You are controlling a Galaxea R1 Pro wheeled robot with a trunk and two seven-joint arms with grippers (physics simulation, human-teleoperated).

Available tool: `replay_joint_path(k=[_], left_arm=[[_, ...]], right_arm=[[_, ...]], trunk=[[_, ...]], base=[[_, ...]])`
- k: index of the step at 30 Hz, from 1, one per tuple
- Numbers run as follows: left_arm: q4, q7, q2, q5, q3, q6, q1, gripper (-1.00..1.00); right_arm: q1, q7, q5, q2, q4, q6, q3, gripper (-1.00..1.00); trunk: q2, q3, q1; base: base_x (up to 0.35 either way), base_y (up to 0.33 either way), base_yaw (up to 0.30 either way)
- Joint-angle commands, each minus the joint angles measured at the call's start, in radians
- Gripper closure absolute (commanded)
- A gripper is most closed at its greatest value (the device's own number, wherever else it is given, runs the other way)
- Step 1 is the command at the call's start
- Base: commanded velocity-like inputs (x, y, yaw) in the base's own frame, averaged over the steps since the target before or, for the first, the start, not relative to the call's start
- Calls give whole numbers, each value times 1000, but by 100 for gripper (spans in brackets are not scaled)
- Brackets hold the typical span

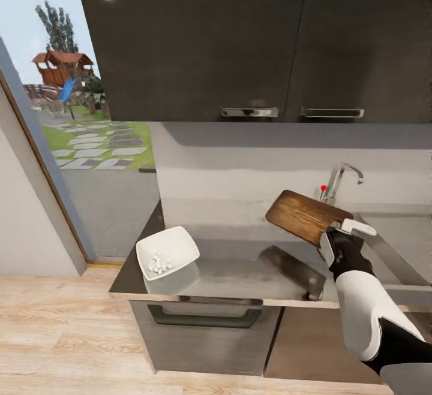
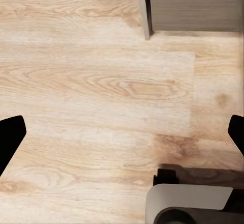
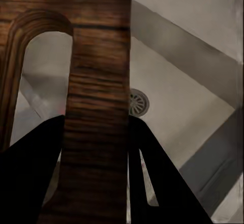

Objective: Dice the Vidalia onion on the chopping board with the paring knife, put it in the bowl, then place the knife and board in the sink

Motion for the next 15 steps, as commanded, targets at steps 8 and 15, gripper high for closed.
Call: replay_joint_path(k=[8, 15], left_arm=[[5, 3, 0, 3, -7, -7, -2, -100], [5, 3, 0, 3, -7, -8, -2, -100]], right_arm=[[-1, -79, -84, -3, 4, -49, -168, 100], [-1, -196, -87, -2, 9, -136, -272, 100]], trunk=[[-3, -2, 1], [-3, -2, 1]], base=[[0, -206, 0], [0, -243, 0]])
